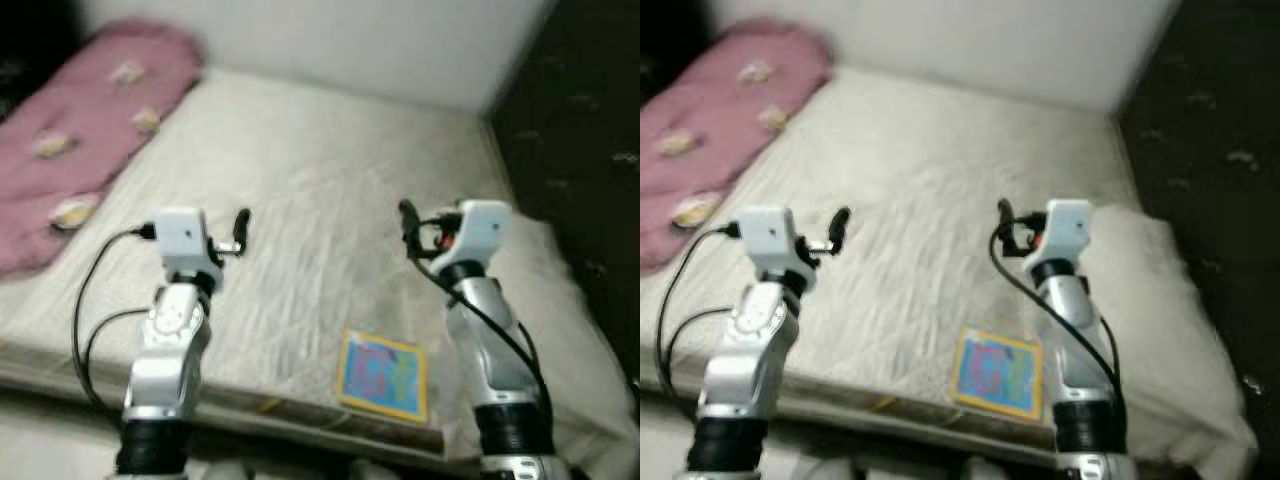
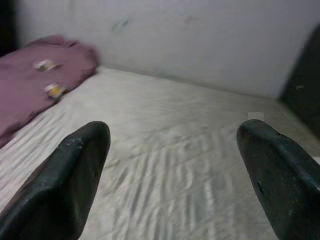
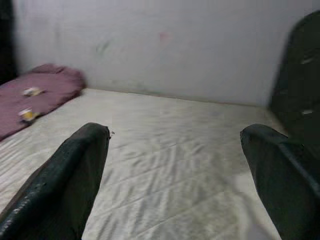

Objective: Clean up the room

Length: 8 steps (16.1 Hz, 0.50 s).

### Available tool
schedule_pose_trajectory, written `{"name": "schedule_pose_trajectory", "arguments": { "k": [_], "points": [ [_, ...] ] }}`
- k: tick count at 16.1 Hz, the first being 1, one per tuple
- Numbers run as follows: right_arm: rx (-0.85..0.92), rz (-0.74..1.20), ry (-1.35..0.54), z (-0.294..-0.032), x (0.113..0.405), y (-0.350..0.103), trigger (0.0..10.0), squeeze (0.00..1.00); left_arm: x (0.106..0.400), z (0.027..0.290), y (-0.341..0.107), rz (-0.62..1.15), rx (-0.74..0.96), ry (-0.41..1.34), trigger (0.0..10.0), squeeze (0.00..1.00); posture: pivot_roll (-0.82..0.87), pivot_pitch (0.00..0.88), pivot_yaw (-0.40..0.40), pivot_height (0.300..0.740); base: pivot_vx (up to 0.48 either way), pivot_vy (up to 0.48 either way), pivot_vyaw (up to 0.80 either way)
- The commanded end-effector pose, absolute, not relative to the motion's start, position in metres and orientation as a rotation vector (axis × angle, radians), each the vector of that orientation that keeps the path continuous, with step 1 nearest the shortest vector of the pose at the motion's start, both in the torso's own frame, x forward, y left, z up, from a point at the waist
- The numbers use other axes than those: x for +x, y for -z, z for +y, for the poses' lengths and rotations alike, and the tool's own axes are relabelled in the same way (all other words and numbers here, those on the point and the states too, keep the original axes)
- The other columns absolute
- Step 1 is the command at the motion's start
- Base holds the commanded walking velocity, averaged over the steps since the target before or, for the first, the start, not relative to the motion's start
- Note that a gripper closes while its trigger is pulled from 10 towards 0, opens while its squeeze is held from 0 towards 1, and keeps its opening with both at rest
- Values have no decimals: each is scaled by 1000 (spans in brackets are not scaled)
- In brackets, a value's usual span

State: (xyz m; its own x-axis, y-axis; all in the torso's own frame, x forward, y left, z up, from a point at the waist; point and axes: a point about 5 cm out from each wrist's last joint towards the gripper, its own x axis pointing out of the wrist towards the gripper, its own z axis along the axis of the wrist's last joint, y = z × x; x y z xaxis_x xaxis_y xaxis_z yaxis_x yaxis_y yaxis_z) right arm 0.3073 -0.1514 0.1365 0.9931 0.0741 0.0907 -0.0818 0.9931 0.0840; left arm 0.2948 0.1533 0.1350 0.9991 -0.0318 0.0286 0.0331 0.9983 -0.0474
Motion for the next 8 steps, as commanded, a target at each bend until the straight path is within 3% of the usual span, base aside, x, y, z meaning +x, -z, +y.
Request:
{"name": "schedule_pose_trajectory", "arguments": {
  "k": [1, 6, 8],
  "points": [
    [104, -107, -108, -143, 309, -142, 10000, 0, 294, 161, -139, -41, -36, 10, 10000, 0, 8, 0, -87, 740, 0, 480, 0],
    [105, -105, -118, -141, 310, -142, 10000, 0, 294, 162, -137, -35, -54, -8, 10000, 0, 11, 0, -88, 740, 0, 480, 0],
    [103, -103, -117, -141, 308, -142, 10000, 0, 295, 161, -138, -37, -61, -3, 10000, 0, 0, 0, -85, 740, 0, 480, -316]
  ]
}}
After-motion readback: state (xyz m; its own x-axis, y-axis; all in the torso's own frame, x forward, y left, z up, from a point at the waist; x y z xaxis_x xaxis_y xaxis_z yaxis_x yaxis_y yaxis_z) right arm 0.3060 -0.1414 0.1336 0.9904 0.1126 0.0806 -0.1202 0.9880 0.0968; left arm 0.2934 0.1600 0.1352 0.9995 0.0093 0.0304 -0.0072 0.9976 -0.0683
